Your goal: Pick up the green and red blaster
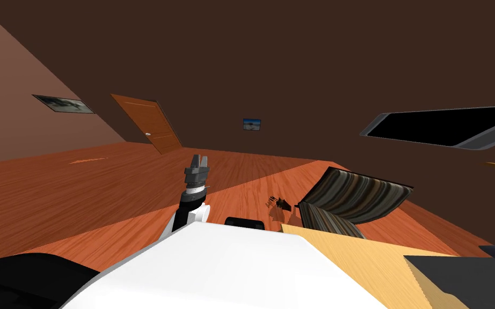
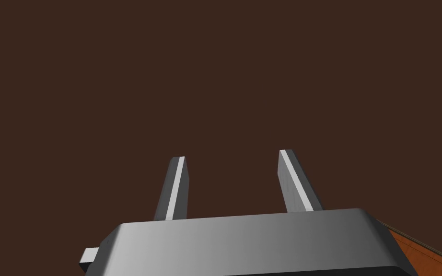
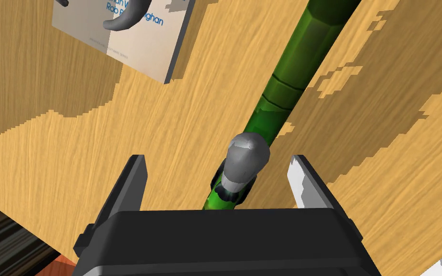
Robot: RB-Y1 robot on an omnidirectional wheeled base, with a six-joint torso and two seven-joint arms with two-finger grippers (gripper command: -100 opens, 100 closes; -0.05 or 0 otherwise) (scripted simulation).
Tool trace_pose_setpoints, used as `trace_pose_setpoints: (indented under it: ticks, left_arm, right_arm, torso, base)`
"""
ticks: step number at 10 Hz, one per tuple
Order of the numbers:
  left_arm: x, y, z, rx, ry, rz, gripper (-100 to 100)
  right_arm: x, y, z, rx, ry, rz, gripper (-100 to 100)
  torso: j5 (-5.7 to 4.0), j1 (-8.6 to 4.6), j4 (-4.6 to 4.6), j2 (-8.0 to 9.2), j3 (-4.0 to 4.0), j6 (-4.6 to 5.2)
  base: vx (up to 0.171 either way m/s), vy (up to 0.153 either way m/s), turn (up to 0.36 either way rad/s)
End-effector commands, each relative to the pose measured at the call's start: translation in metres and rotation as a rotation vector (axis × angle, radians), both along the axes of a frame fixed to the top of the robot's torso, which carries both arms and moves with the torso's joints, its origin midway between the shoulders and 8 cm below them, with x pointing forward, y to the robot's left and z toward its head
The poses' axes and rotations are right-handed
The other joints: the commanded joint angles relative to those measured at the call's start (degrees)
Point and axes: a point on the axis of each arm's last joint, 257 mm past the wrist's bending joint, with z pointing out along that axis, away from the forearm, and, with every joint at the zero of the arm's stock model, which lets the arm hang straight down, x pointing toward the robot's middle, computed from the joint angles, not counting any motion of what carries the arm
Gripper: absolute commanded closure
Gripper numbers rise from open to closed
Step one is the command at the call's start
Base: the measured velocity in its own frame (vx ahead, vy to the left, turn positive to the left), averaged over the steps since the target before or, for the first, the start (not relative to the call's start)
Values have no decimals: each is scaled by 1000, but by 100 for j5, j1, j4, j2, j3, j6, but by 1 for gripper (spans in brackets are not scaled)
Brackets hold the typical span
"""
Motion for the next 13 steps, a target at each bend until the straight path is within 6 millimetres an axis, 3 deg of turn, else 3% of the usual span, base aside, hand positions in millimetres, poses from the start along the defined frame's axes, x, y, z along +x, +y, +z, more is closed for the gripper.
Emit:
trace_pose_setpoints:
  ticks: [1, 2, 6, 7, 8, 12, 13]
  left_arm:
    - [0, 0, 0, 0, 0, 0, 0]
    - [0, 0, 0, 0, 0, 0, 0]
    - [0, 0, 0, 0, 0, 0, 0]
    - [0, 0, 0, 0, 0, 0, 0]
    - [0, 0, 0, 0, 0, 0, 0]
    - [0, 0, 0, 0, 0, 0, 0]
    - [0, 0, 0, 0, 0, 0, 0]
  right_arm:
    - [0, 0, 0, 0, 0, 0, -100]
    - [0, 0, 0, 1, 1, 0, 100]
    - [0, 0, 0, 0, 0, -1, 100]
    - [0, 0, -1, 1, 0, -1, 0]
    - [3, 0, 5, -1, -1, 6, 100]
    - [7, 1, 14, 0, -1, 16, 100]
    - [7, 1, 14, 0, -2, 15, 0]
  torso:
    - [0, 0, 0, 0, 0, 0]
    - [1, 4, 0, -1, -1, 1]
    - [2, 8, -2, -4, -3, -2]
    - [4, 10, -3, -4, -4, -1]
    - [5, 11, -3, -5, -4, -1]
    - [16, 30, -6, -9, -7, 3]
    - [15, 27, -5, -8, -7, 2]
  base:
    - [-2, -9, 10]
    - [0, 0, 0]
    - [0, 1, -3]
    - [0, 0, 0]
    - [4, 13, -60]
    - [3, 16, -41]
    - [0, 0, 0]
